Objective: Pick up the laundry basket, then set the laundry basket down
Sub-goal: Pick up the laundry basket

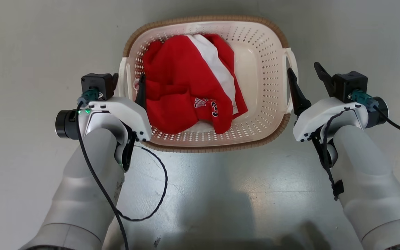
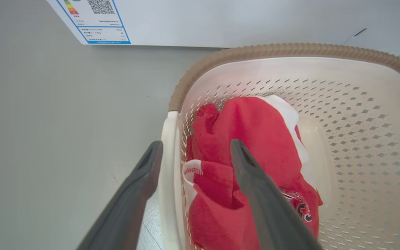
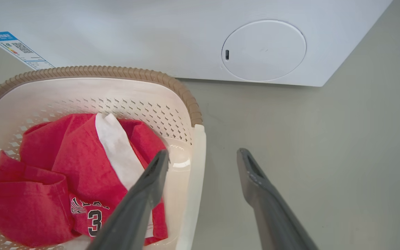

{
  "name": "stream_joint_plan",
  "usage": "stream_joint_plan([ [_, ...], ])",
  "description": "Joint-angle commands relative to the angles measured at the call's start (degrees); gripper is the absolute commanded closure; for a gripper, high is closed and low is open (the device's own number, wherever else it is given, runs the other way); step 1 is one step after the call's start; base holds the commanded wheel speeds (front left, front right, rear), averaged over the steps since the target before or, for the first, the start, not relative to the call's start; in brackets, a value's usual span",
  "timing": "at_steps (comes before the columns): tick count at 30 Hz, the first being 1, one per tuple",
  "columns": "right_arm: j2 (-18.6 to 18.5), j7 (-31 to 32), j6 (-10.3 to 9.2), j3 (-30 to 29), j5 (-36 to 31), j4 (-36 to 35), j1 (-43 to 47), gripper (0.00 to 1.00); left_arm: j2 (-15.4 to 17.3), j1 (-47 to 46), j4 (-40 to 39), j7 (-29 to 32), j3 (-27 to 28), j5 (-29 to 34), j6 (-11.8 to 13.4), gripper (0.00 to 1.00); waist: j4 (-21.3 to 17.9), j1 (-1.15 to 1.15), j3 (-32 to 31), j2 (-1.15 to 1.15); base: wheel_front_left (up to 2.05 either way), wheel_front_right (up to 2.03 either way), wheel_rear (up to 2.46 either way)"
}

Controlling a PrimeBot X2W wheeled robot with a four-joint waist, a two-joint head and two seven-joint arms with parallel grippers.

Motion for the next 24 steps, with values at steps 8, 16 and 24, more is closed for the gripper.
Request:
stream_joint_plan([
  [8,0.75,-0.79,0.36,0.33,-1.26,1.36,-1.42,0.00,1.28,-2.82,2.96,-0.34,0.16,0.54,0.98,0.00,0.67,-0.01,3.05,0.00,0.00,0.00,0.00],
  [16,0.75,-0.79,0.36,0.16,-1.69,5.22,-4.10,0.00,1.28,-5.85,6.92,0.06,-2.89,-1.25,-0.27,0.00,1.35,-0.01,4.94,0.00,0.00,0.00,0.00],
  [24,0.75,-0.79,0.36,2.10,0.11,8.83,-6.01,0.00,1.28,-7.77,9.52,3.73,-7.59,-3.96,-1.54,0.00,1.94,-0.01,5.83,0.00,0.00,0.00,0.00],
])
